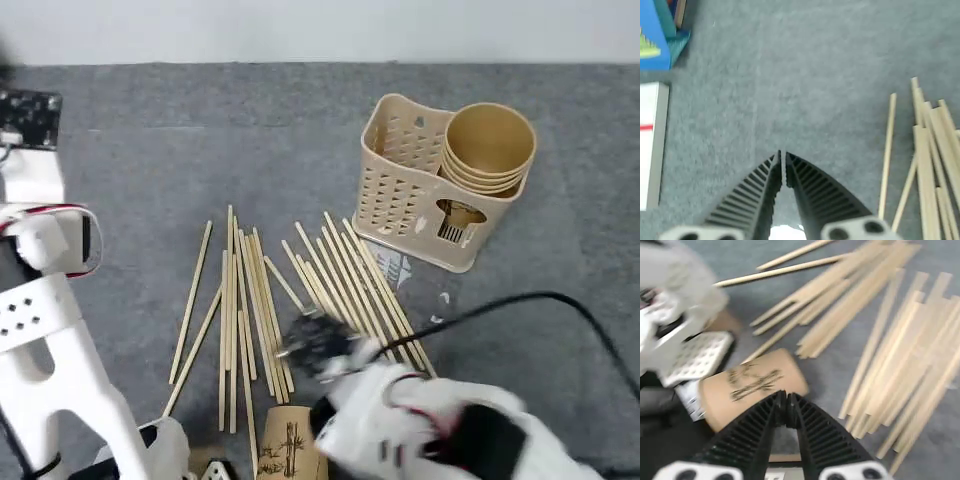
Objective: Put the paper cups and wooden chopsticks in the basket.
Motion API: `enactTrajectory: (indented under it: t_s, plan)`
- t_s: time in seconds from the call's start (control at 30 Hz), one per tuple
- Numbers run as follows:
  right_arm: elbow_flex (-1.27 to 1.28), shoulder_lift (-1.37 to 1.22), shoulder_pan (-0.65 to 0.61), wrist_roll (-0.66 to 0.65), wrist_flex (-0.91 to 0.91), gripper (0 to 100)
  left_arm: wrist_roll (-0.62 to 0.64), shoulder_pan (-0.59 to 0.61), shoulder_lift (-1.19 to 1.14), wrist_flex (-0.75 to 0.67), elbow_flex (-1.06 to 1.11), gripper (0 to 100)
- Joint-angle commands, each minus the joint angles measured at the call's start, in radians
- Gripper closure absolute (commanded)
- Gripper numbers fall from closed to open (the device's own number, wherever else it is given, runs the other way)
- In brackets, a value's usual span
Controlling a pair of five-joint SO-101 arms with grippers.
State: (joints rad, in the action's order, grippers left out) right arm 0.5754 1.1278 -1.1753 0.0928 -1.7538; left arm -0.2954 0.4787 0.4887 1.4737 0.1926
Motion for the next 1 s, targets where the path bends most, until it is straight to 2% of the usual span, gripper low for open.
enactTrajectory:
  t_s: [0.0,0.17,0.47,0.6,0.73,0.87,0.97]
  plan:
    - [-0.005,-0.131,-0.176,0.063,-0.041,99.1,-0.009,0.043,0.031,-0.078,0.042,98]
    - [-0.009,-0.263,-0.361,0.104,-0.035,99.1,-0.021,0.101,0.031,-0.155,0.122,98]
    - [-0.008,-0.354,-0.467,0.13,0.019,98.3,-0.069,0.157,0.029,-0.29,0.283,98]
    - [-0.006,-0.421,-0.481,0.137,0.018,87.7,-0.077,0.169,0.029,-0.333,0.338,98]
    - [-0.006,-0.483,-0.487,0.216,0.013,79.1,-0.077,0.178,0.029,-0.356,0.349,98]
    - [-0.005,-0.516,-0.487,0.224,0.008,78.6,-0.077,0.178,0.029,-0.354,0.351,98]
    - [-0.005,-0.53,-0.483,0.282,0.008,78.6,-0.077,0.178,0.029,-0.353,0.351,98]
